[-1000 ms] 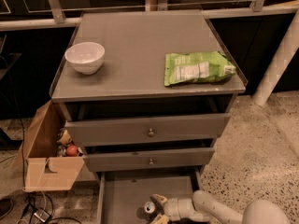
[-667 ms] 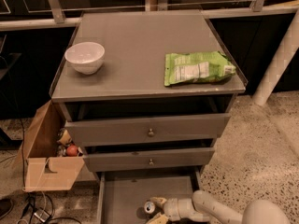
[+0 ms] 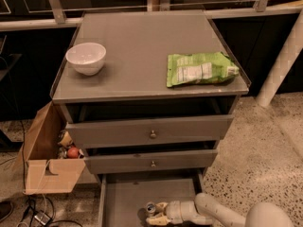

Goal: Pick redbull can from bottom drawer and place on counter

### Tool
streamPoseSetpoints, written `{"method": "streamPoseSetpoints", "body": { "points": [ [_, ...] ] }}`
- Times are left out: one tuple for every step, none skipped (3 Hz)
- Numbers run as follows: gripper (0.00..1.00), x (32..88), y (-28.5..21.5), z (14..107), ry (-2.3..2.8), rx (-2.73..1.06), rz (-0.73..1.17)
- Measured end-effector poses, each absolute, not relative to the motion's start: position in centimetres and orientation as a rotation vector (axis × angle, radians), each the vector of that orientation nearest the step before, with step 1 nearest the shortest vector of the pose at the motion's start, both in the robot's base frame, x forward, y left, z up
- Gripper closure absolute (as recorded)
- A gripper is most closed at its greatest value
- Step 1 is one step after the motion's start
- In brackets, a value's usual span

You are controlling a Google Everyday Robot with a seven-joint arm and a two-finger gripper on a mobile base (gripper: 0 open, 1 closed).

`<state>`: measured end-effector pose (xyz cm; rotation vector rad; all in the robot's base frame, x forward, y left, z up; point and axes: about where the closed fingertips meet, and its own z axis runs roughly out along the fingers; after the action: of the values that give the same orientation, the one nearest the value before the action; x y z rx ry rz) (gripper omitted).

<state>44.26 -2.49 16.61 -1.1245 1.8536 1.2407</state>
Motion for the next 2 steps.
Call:
{"method": "streamPoseSetpoints", "body": {
  "points": [
    [0.89, 44.25, -2.48, 16.61, 1.854, -1.125, 1.241],
    [1.00, 44.25, -2.48, 16.62, 1.853, -1.125, 1.241]
  ]
}}
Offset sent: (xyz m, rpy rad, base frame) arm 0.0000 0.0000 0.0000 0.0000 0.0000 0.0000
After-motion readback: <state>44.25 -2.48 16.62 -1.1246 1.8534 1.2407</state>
